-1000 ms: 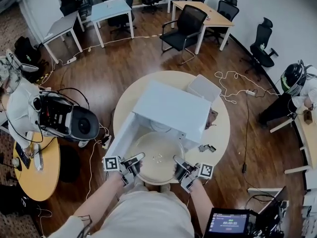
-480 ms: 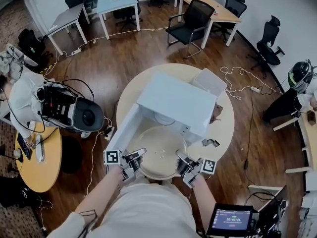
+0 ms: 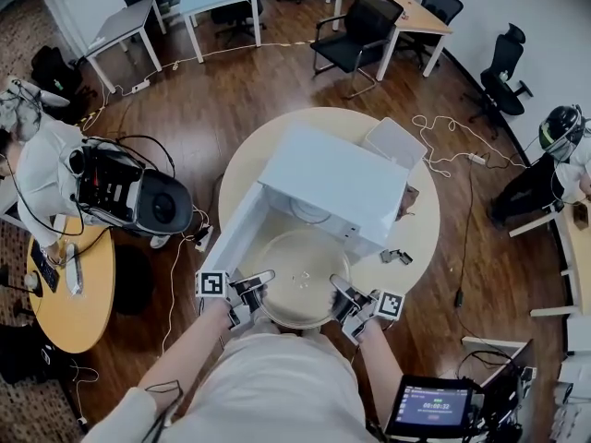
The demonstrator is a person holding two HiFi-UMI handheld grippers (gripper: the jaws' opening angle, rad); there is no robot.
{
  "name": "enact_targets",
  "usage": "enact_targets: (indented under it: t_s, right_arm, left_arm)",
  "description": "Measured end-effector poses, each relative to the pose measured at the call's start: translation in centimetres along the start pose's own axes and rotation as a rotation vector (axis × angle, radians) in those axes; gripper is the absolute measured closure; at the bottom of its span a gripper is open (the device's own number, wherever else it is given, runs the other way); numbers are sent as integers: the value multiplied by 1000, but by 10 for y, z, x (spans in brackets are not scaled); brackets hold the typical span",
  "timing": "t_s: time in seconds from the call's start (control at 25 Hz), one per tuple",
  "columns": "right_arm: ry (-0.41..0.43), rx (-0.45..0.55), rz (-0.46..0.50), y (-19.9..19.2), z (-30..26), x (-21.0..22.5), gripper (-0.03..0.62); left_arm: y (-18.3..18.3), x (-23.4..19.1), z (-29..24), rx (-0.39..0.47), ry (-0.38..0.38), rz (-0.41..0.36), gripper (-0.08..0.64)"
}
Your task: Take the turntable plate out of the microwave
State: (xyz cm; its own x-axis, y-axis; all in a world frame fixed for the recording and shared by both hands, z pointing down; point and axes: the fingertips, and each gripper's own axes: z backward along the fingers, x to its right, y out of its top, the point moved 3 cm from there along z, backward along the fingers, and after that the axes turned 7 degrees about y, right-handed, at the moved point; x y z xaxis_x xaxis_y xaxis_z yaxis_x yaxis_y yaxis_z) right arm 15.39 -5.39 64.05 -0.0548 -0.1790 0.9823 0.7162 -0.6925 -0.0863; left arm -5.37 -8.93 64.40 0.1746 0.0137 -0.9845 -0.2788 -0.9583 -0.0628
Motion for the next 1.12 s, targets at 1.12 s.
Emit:
enact_targets:
  t_s: [1.12]
  right_arm:
    - [-119, 109, 38, 27, 47, 53, 565]
  left_arm:
    - [12, -60, 9, 5, 237, -121, 523]
